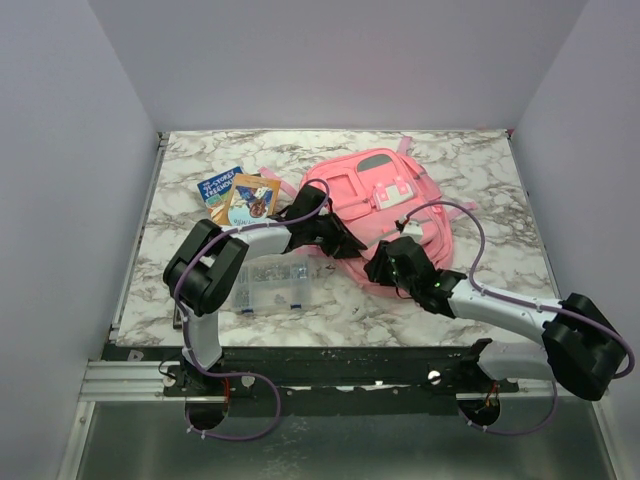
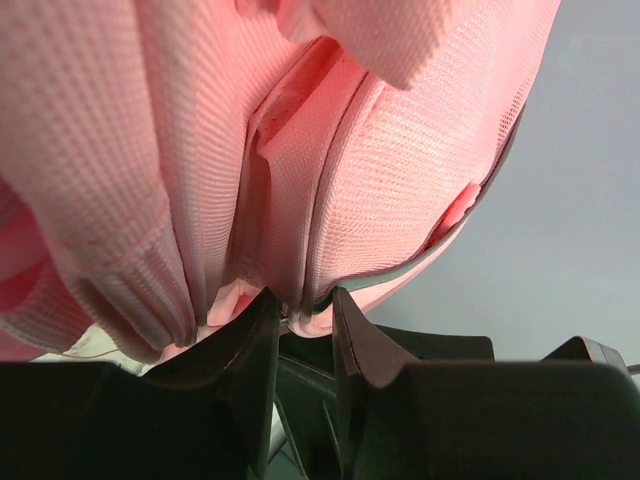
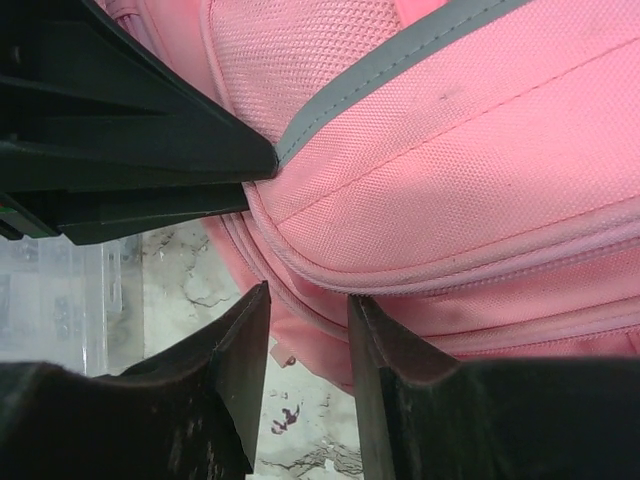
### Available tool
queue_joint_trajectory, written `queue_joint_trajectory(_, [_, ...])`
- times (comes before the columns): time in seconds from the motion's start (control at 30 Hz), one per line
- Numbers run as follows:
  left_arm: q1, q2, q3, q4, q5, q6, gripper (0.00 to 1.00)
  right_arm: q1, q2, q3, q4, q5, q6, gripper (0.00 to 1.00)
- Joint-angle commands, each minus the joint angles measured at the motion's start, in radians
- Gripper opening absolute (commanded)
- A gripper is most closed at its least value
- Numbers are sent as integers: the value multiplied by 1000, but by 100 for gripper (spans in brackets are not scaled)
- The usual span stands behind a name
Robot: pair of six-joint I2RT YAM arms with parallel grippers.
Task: Pack the student bag
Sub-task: Zip the student bag at the center of the board.
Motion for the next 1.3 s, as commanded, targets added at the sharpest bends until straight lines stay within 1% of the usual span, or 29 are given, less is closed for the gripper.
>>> queue_joint_trajectory(0.0, [6, 5, -9, -1, -18, 25, 26, 7, -2, -25, 33, 14, 62, 39])
queue_joint_trajectory(0.07, [6, 3, -11, -1, -8, 29, 26, 7, 4, -30, 54, 14, 61, 36])
queue_joint_trajectory(0.17, [6, -1, -21, -2, -7, 32, 25, 7, 26, -13, 43, 7, 47, 26])
queue_joint_trajectory(0.2, [6, -3, -24, 0, -7, 34, 24, 8, 31, -8, 35, 4, 41, 25])
queue_joint_trajectory(0.23, [6, -4, -27, 0, -5, 36, 24, 7, 28, -6, 28, -2, 36, 25])
queue_joint_trajectory(0.33, [7, -13, -36, -1, -10, 40, 22, 7, -11, -26, 31, -21, 19, 33])
queue_joint_trajectory(0.43, [8, -12, -35, -2, -6, 41, 19, 8, -22, -28, 27, -24, 8, 37])
queue_joint_trajectory(0.5, [8, -11, -30, -1, 0, 41, 16, 7, 7, -18, 43, -33, -15, 37])
queue_joint_trajectory(0.57, [9, -10, -28, -1, 7, 37, 14, 8, 43, 7, 43, -45, -43, 35])
queue_joint_trajectory(0.67, [11, -22, -38, -1, 3, 29, 13, 8, 59, 21, 32, -46, -47, 25])
queue_joint_trajectory(0.73, [11, -27, -41, -1, -1, 31, 12, 8, 55, 11, 47, -43, -53, 23])
queue_joint_trajectory(0.8, [10, -28, -43, -1, 3, 30, 9, 8, 59, 16, 52, -30, -70, 23])
queue_joint_trajectory(0.87, [10, -27, -42, -1, 7, 29, 6, 8, 76, 22, 67, -8, -95, 29])
queue_joint_trajectory(1.07, [8, -23, -41, -1, 17, 29, 0, 8, 167, 80, 101, 26, -176, 36])
queue_joint_trajectory(1.17, [8, -28, -45, 0, 13, 26, 0, 8, 150, 67, 158, 33, -208, 40])
queue_joint_trajectory(1.27, [6, -36, -55, 0, -5, 16, 0, 10, 142, 75, 179, 53, -213, 40])
